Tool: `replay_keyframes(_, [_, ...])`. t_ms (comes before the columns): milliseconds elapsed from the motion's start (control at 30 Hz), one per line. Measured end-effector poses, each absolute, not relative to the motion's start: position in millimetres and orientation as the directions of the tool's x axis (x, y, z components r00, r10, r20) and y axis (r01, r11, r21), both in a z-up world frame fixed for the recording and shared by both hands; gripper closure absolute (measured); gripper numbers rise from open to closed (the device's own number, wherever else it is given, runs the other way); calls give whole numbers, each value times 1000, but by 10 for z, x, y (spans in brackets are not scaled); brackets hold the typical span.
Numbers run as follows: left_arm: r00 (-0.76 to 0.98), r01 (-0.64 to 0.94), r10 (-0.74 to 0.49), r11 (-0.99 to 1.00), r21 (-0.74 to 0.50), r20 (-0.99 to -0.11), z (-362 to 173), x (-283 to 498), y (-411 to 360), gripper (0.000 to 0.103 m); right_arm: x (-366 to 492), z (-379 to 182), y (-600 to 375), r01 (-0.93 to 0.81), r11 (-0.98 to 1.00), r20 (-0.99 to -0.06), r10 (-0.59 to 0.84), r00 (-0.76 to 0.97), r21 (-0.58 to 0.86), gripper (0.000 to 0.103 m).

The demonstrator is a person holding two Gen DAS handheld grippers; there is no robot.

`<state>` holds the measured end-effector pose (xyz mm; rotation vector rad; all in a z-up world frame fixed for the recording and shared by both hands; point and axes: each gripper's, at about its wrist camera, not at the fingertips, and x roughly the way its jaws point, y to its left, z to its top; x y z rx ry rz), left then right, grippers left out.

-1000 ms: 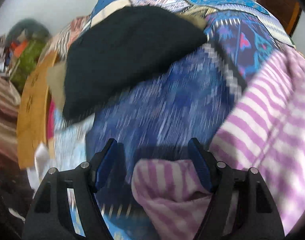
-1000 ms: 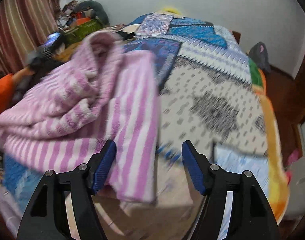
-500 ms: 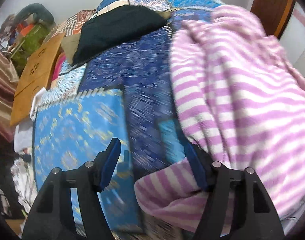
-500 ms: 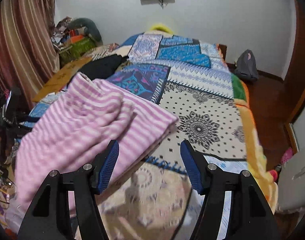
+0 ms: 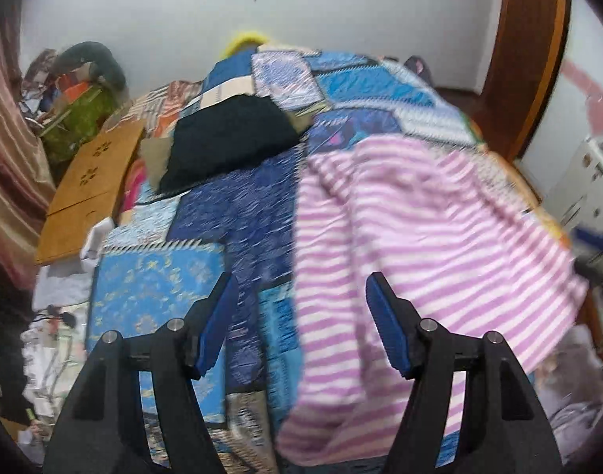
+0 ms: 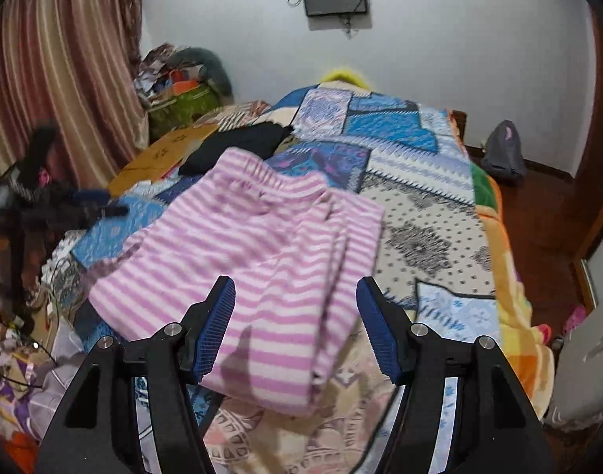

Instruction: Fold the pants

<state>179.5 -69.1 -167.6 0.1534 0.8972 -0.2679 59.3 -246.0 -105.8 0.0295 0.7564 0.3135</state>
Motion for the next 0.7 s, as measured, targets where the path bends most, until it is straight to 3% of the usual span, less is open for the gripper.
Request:
replay_keyframes(100, [548,358,-205,934,6,-811,-1792,1877,-882,35,659,-1230,-2367,-274,950,-692,300,656,152,43])
replay_keyframes(300, [568,345,-50,921,183,-821,-2267,2027,-1034,34,720,-1477,-2463,-253,959,-724,263,637,126,43])
replay_keyframes(533, [572,312,-57,937,153,-818,-2074,2264,-721,35,710,-1395,-3021,-144,984,-734,177,656,109,45])
replay_keyframes(700, [585,363,-153,927,89,-797,-1804,2459,-842,35,954,-1172,-3016,-179,974,-694,223,685,138,45])
